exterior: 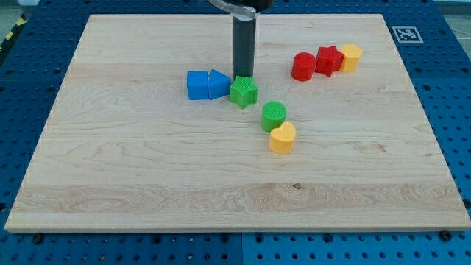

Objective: Move the green star to the left of the green circle

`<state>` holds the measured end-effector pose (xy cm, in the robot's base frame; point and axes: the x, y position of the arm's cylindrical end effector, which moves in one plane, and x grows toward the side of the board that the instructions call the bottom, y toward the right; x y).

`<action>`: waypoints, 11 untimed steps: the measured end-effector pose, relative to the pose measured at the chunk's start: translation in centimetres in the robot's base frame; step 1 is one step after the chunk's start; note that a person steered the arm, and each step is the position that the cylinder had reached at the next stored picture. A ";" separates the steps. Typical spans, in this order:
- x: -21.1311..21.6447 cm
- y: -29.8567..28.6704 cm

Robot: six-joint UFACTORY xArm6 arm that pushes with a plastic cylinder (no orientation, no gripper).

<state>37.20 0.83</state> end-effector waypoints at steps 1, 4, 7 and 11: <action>0.0 0.0; 2.1 0.6; 1.6 -3.8; 5.4 -2.8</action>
<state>42.64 -1.97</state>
